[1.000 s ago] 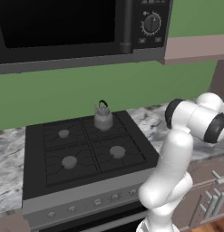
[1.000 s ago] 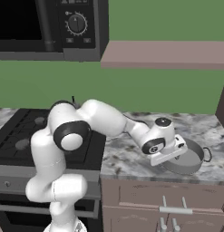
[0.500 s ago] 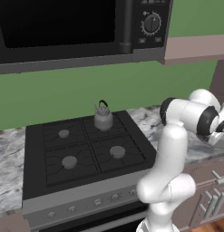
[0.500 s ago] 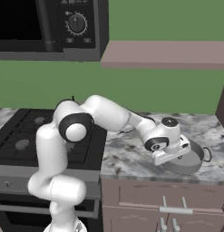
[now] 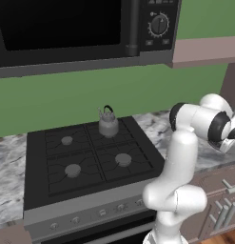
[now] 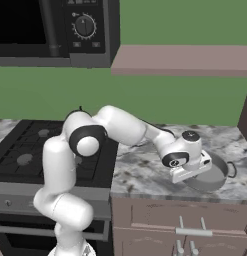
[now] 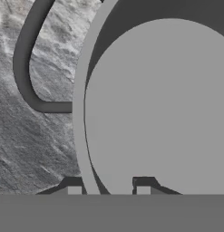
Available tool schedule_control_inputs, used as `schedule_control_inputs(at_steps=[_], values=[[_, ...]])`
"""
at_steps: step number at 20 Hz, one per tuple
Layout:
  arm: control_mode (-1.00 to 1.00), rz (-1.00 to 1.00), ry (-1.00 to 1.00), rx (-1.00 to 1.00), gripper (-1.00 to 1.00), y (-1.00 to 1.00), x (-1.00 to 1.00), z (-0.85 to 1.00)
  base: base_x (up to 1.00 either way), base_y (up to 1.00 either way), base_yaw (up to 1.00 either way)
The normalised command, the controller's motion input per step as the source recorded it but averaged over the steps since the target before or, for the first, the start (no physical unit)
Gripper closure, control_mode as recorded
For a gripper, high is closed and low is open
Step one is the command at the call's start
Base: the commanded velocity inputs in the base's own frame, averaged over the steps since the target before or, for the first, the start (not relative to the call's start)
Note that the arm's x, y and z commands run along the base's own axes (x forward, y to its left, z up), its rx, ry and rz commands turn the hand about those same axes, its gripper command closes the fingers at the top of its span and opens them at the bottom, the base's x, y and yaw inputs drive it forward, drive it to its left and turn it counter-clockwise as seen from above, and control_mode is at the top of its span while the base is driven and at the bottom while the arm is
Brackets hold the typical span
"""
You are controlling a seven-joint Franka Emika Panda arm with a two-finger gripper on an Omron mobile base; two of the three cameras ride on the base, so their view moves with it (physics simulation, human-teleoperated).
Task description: Pick the kettle from the cabinet and place it on a stove burner. Then pick the pot from the counter and place it on another stove burner. Finally, turn both burners on.
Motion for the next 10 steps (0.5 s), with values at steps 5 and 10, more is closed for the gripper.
schedule_control_inputs(at_steps=[5,10], values=[[-1.0,0.0,0.0,0.0,1.0,0.0,0.0,-0.04,0.0,0.0,0.0],[-1.0,0.0,0.0,0.0,1.0,0.14,0.0,0.03,0.0,0.0,0.0]])
